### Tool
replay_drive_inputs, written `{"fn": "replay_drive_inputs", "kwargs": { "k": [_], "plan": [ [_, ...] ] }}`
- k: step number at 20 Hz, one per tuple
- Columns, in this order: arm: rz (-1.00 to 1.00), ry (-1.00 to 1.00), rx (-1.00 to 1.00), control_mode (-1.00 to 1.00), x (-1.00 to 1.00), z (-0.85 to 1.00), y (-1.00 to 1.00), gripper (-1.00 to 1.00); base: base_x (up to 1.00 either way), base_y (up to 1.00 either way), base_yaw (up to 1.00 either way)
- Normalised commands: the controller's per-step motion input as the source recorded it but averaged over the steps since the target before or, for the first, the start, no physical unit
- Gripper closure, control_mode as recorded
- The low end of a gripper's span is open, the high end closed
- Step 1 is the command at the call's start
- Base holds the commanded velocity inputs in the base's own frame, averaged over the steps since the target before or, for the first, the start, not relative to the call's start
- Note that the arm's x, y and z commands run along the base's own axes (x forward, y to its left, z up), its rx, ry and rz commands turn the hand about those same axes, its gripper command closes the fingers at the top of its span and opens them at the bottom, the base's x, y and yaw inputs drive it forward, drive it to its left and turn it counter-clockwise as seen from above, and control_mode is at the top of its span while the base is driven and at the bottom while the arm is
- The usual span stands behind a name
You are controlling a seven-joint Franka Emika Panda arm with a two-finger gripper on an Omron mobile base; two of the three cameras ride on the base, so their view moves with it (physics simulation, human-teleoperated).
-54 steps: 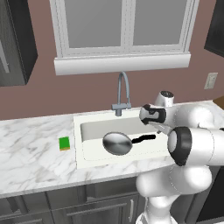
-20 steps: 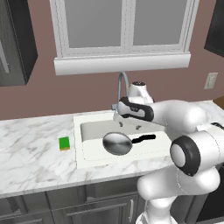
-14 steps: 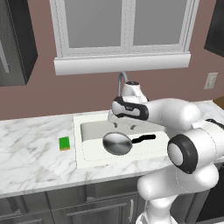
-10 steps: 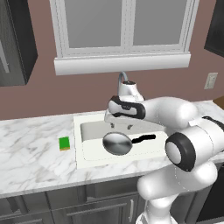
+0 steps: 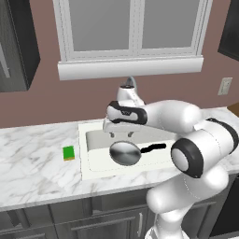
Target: Pick the pan and sponge and place them into the sink. Then turn on the water.
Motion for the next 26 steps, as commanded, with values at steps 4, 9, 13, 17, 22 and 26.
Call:
{"fn": "replay_drive_inputs", "kwargs": {
  "k": [4,9,13,17,22,26],
  "plan": [
    [0.11,-0.02,-0.02,-1.0,0.06,0.0,0.36,-1.0,0.0,0.0,0.0],
    [0.09,-0.02,-0.01,-1.0,0.13,0.0,0.4,-1.0,0.0,0.0,0.0],
    [0.08,-0.01,-0.01,-1.0,0.16,0.0,0.41,-1.0,0.0,0.0,0.0],
    [0.07,-0.02,0.0,-1.0,0.13,-0.02,0.38,-1.0,0.0,0.0,0.0],
    [0.04,-0.01,-0.01,-1.0,0.09,-0.08,0.38,-1.0,0.0,0.0,0.0],
    [0.04,0.0,-0.01,-1.0,0.09,-0.07,0.39,-1.0,0.0,0.0,0.0]
  ]
}}
